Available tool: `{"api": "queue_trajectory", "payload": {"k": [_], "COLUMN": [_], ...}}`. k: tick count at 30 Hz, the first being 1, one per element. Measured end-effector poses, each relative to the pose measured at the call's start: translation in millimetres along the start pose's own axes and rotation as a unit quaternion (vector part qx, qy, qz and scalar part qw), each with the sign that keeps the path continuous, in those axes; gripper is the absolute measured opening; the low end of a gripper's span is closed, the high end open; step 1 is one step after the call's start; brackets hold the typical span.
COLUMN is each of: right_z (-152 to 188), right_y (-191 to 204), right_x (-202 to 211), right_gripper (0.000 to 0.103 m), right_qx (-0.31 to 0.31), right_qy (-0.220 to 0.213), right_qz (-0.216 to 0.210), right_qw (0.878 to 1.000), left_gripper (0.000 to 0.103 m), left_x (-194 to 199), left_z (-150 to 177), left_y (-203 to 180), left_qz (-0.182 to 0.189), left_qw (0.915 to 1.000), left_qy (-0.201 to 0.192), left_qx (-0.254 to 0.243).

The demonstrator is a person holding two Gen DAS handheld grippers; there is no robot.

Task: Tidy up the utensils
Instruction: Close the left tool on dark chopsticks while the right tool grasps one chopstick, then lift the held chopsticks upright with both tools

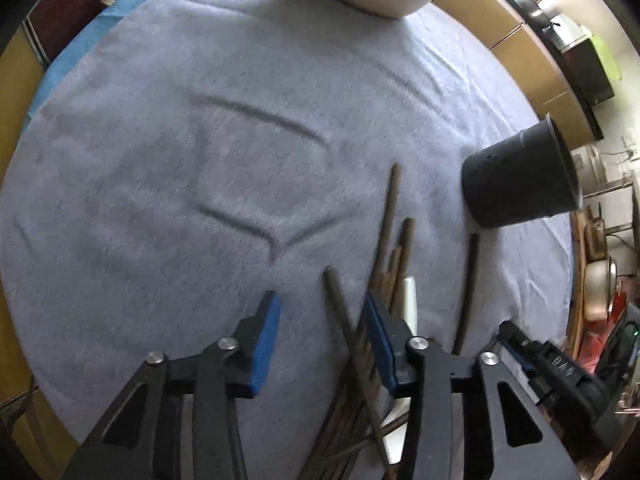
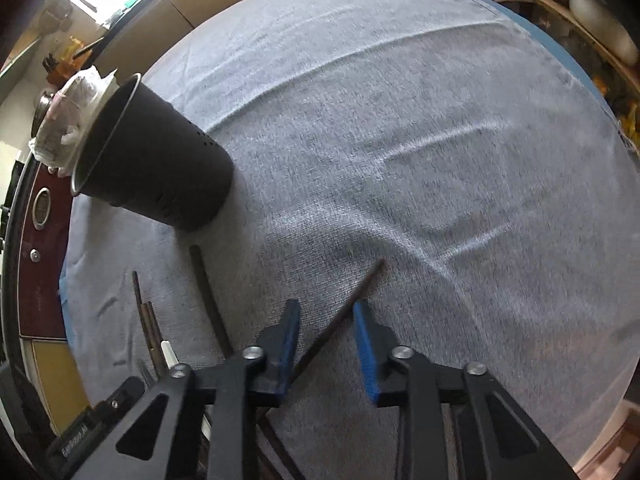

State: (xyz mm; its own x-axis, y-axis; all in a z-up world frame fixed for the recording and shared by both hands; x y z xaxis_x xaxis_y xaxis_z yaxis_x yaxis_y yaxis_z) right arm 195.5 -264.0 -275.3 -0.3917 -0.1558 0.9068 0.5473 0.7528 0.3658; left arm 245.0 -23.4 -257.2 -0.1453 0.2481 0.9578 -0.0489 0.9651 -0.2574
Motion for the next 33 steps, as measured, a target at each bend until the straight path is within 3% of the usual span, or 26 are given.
{"api": "queue_trajectory", "payload": {"k": [4, 12, 17, 19, 22, 25, 30, 33], "right_z": [-8, -5, 1, 2, 7, 5, 5, 1], "right_y": [3, -12, -25, -24, -24, -17, -6, 1], "right_x": [-1, 11, 12, 19, 17, 11, 9, 5], "right_gripper": [0.010, 0.002, 0.005, 0.006, 0.012, 0.015, 0.025, 0.025], "right_qx": [0.020, 0.016, -0.023, -0.027, -0.052, -0.053, -0.050, -0.035], "right_qy": [-0.018, -0.032, 0.006, -0.004, 0.033, 0.042, 0.026, 0.018], "right_qz": [-0.020, -0.090, -0.109, -0.093, -0.077, -0.055, -0.027, 0.005], "right_qw": [0.999, 0.995, 0.994, 0.995, 0.995, 0.996, 0.998, 0.999], "left_gripper": [0.009, 0.006, 0.006, 0.006, 0.006, 0.006, 0.006, 0.006], "left_x": [-5, 16, 38, 41, 36, 31, 35, 42], "left_z": [-3, 2, 0, 3, 1, 2, 1, 1], "left_y": [-5, -3, 4, 11, 12, 17, 16, 13], "left_qz": [0.018, 0.055, 0.059, 0.056, 0.062, 0.068, 0.083, 0.090], "left_qw": [0.9998, 0.9979, 0.9963, 0.9965, 0.9964, 0.9962, 0.9945, 0.9933], "left_qy": [0.007, -0.030, -0.052, -0.052, -0.046, -0.043, -0.048, -0.055], "left_qx": [0.003, -0.017, -0.034, -0.035, -0.034, -0.035, -0.040, -0.048]}}
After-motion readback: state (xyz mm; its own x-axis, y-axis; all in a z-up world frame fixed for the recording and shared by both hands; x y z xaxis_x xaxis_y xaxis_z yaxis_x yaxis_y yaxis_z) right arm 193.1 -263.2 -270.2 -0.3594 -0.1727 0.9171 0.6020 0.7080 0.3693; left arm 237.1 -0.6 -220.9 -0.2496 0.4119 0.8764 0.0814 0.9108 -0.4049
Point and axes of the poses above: each gripper's, at about its wrist camera, not at the fingertips, and x roughly against the way its jaws point, y to its left, z to its underside, the point moved 7 cm from there along -x, roughly the way its jaws point, and after that the axes turned 5 degrees about -z, right-handed, at the moved point
